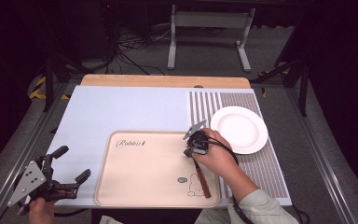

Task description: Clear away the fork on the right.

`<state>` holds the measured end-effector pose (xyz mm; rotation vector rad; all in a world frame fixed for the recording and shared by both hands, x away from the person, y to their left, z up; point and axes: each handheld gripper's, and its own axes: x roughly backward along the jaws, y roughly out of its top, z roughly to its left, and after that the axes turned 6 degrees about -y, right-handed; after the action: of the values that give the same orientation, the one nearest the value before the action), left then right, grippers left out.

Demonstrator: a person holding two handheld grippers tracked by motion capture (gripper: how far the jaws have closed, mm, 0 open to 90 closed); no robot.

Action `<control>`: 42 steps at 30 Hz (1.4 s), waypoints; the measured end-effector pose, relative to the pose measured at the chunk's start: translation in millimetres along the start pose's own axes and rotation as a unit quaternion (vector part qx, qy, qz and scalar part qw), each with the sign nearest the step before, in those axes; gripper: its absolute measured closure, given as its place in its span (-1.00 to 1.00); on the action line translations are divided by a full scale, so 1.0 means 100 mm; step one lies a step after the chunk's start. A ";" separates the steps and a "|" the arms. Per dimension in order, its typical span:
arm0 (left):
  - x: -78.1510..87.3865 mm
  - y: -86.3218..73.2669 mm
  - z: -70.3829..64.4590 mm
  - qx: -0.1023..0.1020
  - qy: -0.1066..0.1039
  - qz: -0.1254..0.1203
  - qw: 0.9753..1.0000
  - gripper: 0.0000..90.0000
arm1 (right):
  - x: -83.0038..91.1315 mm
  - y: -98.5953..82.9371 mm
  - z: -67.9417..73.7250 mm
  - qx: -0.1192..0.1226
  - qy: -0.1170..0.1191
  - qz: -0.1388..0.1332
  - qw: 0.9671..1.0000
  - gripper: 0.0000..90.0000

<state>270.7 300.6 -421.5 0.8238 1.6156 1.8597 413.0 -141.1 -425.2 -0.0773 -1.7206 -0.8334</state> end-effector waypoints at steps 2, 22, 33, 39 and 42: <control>0.00 0.00 0.00 0.000 0.000 0.001 1.000 -1.00 | -0.01 0.00 0.00 0.002 -0.001 0.003 1.000 1.00; 0.00 0.00 0.00 0.000 0.000 0.001 1.000 -1.00 | -0.04 0.01 0.00 0.003 -0.001 0.012 1.000 1.00; 0.00 0.00 0.00 0.000 0.000 0.001 1.000 -1.00 | -0.02 -0.03 -0.07 -0.009 -0.019 0.019 1.000 1.00; 0.00 0.00 0.00 0.000 0.000 0.001 1.000 -1.00 | 0.00 -0.06 -0.11 -0.016 -0.027 0.026 0.999 1.00; 0.00 0.00 0.00 0.000 0.000 0.001 1.000 -1.00 | 0.01 -0.07 -0.12 -0.021 -0.031 0.027 0.999 1.00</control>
<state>271.1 300.5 -421.9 0.8252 1.6149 1.8624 419.3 -153.3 -426.6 -0.1802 -1.7517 -0.8352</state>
